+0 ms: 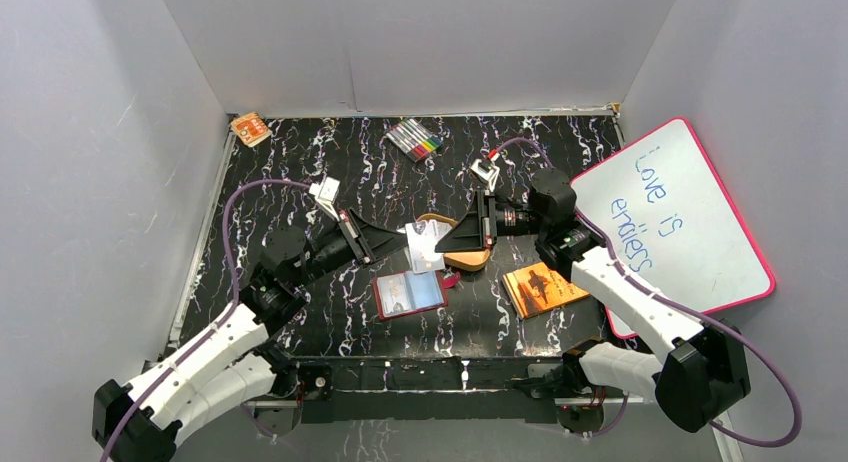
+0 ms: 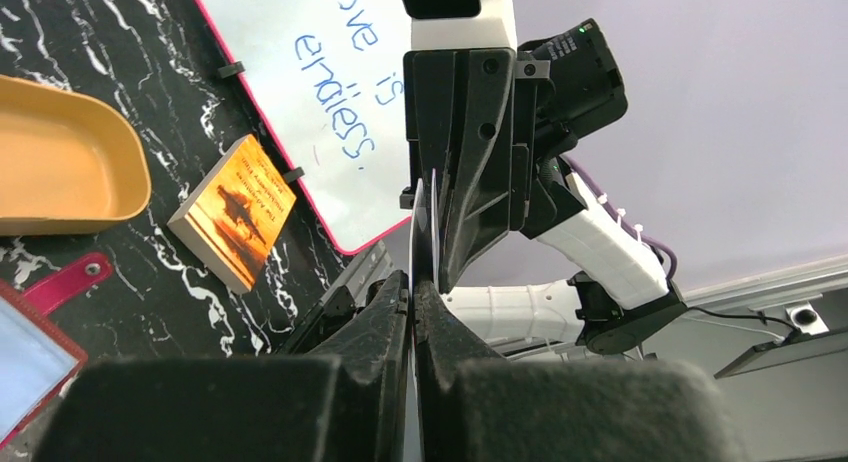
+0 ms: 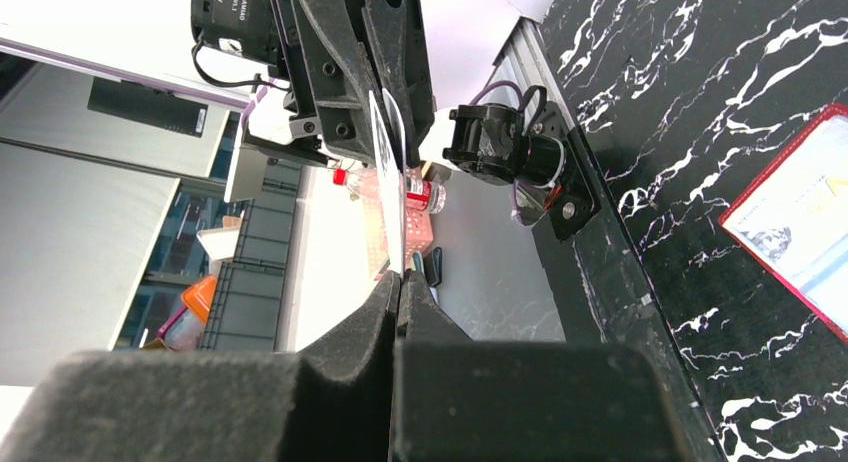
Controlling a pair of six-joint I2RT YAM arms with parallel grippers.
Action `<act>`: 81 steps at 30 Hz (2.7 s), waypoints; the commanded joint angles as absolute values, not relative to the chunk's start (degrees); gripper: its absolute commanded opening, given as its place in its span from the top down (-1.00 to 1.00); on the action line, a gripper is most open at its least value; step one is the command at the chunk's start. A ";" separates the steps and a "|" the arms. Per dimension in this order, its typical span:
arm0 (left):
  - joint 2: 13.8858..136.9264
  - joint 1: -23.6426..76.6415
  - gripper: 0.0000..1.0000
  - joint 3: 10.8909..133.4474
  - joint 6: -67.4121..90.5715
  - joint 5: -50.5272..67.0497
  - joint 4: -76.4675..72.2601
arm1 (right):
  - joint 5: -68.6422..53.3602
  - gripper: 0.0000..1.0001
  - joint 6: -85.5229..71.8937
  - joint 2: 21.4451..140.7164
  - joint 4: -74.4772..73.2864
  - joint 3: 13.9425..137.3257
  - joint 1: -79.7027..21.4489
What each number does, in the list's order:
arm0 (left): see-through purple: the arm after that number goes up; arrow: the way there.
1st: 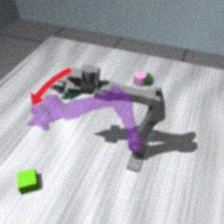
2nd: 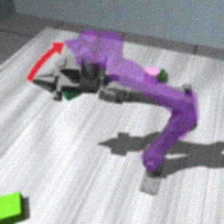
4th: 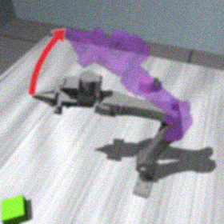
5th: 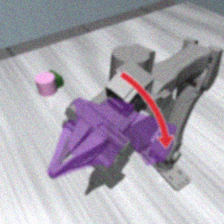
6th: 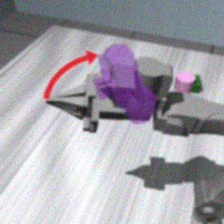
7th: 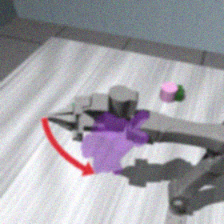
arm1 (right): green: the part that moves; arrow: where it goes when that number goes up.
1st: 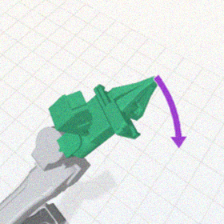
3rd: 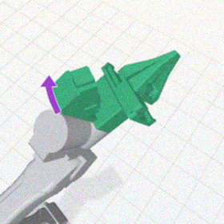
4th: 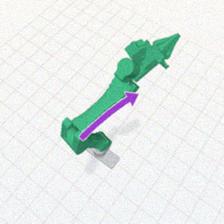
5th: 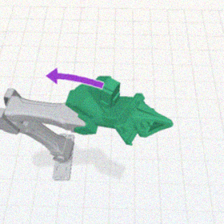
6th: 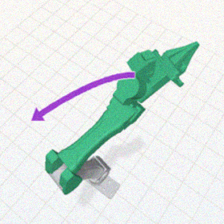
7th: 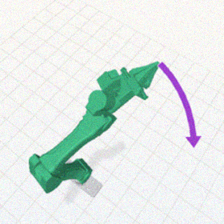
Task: Put the credit cards into the card holder
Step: Pick up the credit card from the storage box, then place the credit card in the storage box.
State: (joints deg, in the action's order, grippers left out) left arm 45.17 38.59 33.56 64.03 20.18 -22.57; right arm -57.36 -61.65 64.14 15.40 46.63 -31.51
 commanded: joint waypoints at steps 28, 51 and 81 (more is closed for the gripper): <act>69.67 37.38 1.00 55.07 39.74 6.44 9.30 | -12.44 1.00 -38.15 54.46 -32.34 54.95 -29.62; 106.90 27.42 1.00 74.73 31.28 33.18 7.76 | -15.73 1.00 -35.74 50.81 -31.21 48.24 -29.49; 60.81 46.69 -0.49 45.23 45.92 -2.18 18.07 | -19.80 1.00 -36.26 66.62 -17.81 40.37 -35.80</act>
State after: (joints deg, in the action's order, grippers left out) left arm 64.18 37.80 52.10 38.59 6.39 17.08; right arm -22.81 -32.80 64.77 -24.12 43.48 -34.09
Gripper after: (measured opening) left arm 0.780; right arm 0.042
